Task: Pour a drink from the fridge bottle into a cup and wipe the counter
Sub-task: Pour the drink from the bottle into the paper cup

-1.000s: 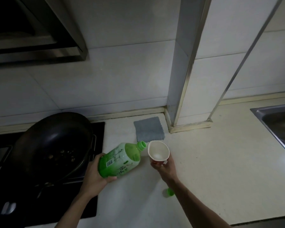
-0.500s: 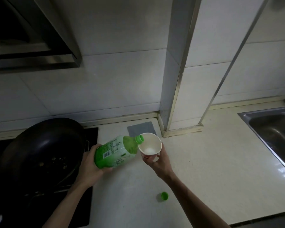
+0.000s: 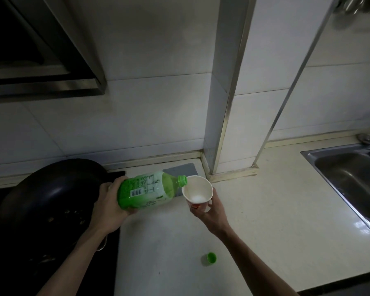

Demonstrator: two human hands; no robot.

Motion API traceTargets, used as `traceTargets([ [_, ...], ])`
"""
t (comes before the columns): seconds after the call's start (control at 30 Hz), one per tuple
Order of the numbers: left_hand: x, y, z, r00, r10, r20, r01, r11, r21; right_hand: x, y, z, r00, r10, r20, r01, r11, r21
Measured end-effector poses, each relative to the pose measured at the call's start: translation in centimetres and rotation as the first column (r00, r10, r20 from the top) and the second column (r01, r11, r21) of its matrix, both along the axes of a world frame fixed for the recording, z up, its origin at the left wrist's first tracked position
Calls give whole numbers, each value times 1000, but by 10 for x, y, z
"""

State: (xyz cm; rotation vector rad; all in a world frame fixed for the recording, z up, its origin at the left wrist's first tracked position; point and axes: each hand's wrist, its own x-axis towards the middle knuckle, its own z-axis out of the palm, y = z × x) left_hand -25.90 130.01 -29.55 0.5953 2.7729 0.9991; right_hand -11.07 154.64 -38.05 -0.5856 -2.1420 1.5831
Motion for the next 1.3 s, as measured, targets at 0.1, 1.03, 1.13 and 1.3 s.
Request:
traceTargets([
  [0.1,-2,-1,5,1000,-10,-28,8,999,-43,1,0,-3,1000,-14,10,14,1000,4],
  [1.03,-3,5,32,985,-93,-145,63,978,-198,9,0,-17,998,-48,40,47,998,39],
  [1.13,-2,6,33,984,-100,-150,67,976,-207,11,0,-19,998,-45,48,43,998,46],
  [1.3,0,7,37,983,-104,-152,67,971,-230,14,0,-19,998,-36,60,34,999,35],
])
